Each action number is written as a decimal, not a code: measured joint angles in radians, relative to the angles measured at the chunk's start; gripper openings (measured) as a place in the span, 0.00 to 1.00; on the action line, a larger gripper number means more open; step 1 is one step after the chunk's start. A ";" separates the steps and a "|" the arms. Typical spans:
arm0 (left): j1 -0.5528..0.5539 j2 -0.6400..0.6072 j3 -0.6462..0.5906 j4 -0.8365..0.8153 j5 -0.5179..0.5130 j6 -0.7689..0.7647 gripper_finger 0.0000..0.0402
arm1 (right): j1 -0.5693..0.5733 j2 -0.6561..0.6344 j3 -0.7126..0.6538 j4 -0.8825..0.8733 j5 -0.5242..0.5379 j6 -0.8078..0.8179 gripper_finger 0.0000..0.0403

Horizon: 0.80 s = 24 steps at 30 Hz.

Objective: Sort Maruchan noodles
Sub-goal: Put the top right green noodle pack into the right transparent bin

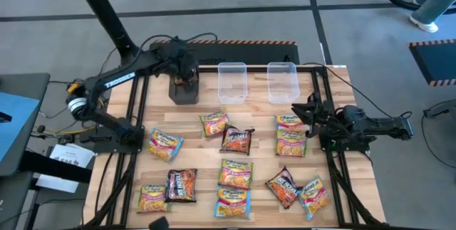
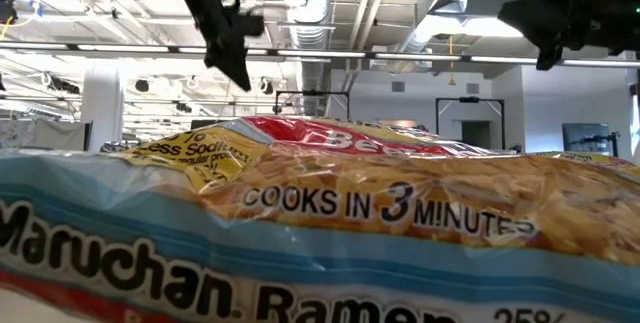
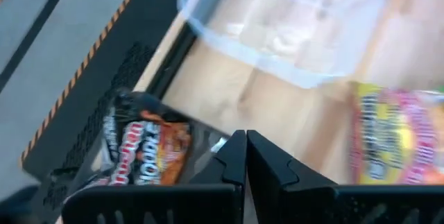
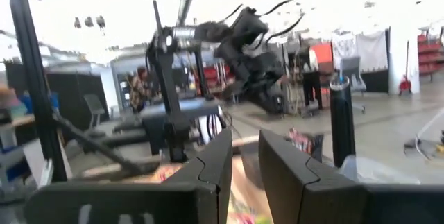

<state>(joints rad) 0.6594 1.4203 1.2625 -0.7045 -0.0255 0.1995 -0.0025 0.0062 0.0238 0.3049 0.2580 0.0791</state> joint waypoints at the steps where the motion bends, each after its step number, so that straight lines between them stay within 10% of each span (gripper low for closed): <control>1: -0.015 -0.017 0.000 -0.003 0.006 -0.008 0.00 | 0.000 0.000 0.000 0.020 0.000 -0.005 0.25; 17: -0.189 -0.112 0.000 0.015 0.141 -0.095 0.00 | 0.000 0.000 0.117 0.196 0.000 -0.255 0.40; 24: -0.215 -0.112 0.000 0.016 0.141 -0.151 0.00 | 0.000 0.022 0.328 -0.030 0.020 -0.295 0.56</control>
<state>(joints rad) 0.4447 1.3083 1.2629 -0.6890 0.1155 0.0484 -0.0025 0.0282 0.3520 0.2747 0.2776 -0.2160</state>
